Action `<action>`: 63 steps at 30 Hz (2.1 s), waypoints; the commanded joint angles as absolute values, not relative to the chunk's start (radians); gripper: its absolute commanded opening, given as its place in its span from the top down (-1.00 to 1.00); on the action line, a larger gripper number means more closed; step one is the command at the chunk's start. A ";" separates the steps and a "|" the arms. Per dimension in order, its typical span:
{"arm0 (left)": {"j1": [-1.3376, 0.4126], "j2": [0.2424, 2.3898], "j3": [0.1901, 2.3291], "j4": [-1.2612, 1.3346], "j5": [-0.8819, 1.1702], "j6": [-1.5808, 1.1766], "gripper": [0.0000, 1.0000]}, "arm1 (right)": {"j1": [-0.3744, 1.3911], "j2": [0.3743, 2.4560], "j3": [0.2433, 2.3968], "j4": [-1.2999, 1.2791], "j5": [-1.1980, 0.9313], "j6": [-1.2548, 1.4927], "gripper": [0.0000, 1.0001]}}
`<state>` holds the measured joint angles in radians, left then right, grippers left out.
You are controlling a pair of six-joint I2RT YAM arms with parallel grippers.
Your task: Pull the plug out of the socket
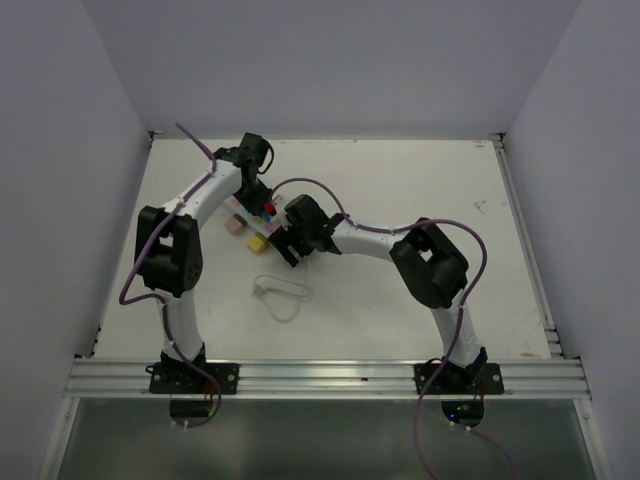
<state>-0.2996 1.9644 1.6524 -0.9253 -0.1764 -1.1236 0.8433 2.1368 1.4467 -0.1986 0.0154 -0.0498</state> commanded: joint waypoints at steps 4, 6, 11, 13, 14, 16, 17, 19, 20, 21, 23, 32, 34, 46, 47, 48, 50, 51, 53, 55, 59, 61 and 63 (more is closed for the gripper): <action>-0.318 1.924 1.721 -0.795 -0.282 -1.032 1.00 | 0.874 2.287 1.330 -0.543 0.009 -0.107 1.00; -0.334 1.914 1.674 -0.767 -0.287 -1.025 1.00 | 0.874 2.251 1.304 -0.535 0.006 -0.098 1.00; -0.393 1.885 1.571 -0.710 -0.241 -1.045 1.00 | 0.874 2.200 1.253 -0.511 0.003 -0.086 1.00; -0.413 1.878 1.559 -0.693 -0.252 -1.046 1.00 | 0.873 2.207 1.256 -0.514 0.005 -0.084 1.00; -0.429 1.876 1.559 -0.696 -0.255 -1.051 1.00 | 0.873 2.210 1.261 -0.520 0.003 -0.086 1.00; -0.437 1.873 1.562 -0.695 -0.252 -1.052 1.00 | 0.873 2.223 1.269 -0.526 0.003 -0.086 1.00; -0.439 1.868 1.565 -0.696 -0.256 -1.052 1.00 | 0.874 2.224 1.273 -0.531 0.003 -0.086 1.00; -0.439 1.864 1.571 -0.699 -0.270 -1.052 1.00 | 0.874 2.229 1.278 -0.534 0.005 -0.084 1.00; -0.439 1.859 1.580 -0.699 -0.285 -1.051 1.00 | 0.873 2.232 1.279 -0.537 0.003 -0.084 1.00; -0.439 1.858 1.586 -0.704 -0.291 -1.051 1.00 | 0.873 2.236 1.284 -0.540 0.003 -0.084 1.00; -0.440 1.847 1.592 -0.703 -0.295 -1.055 1.00 | 0.874 2.250 1.296 -0.551 0.005 -0.081 1.00; -0.422 1.861 1.623 -0.718 -0.331 -1.029 1.00 | 0.873 2.256 1.296 -0.560 0.005 -0.080 1.00; -0.382 1.864 1.632 -0.719 -0.292 -1.031 1.00 | 0.873 2.258 1.299 -0.561 0.003 -0.080 1.00; -0.255 1.922 1.739 -0.756 -0.169 -1.049 1.00 | 0.873 2.270 1.308 -0.572 -0.028 -0.083 1.00; -0.256 1.919 1.738 -0.750 -0.172 -1.048 1.00 | 0.874 2.275 1.312 -0.575 -0.028 -0.083 1.00; -0.259 1.914 1.736 -0.747 -0.181 -1.043 1.00 | 0.874 2.275 1.313 -0.577 -0.029 -0.084 1.00; -0.287 1.905 1.733 -0.739 -0.225 -1.026 1.00 | 0.874 2.286 1.321 -0.586 -0.029 -0.084 1.00; -0.299 1.905 1.733 -0.741 -0.241 -1.022 1.00 | 0.874 2.286 1.324 -0.586 -0.031 -0.084 1.00; -0.333 1.905 1.721 -0.736 -0.270 -1.017 1.00 | 0.873 2.283 1.322 -0.584 -0.031 -0.084 1.00; -0.363 1.901 1.683 -0.713 -0.278 -1.023 1.00 | 0.873 2.283 1.321 -0.583 -0.031 -0.084 1.00; -0.403 1.907 1.640 -0.674 -0.276 -1.046 1.00 | 0.873 2.283 1.321 -0.584 -0.029 -0.084 1.00; -0.410 1.908 1.641 -0.673 -0.279 -1.048 1.00 | 0.873 2.286 1.322 -0.586 -0.029 -0.084 1.00; -0.410 1.907 1.649 -0.673 -0.290 -1.049 1.00 | 0.873 2.287 1.324 -0.587 -0.032 -0.084 1.00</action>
<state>-0.3614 1.9633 1.6230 -0.8597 -0.2703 -1.0550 0.8452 2.1208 1.4273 -0.2195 0.0162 -0.0032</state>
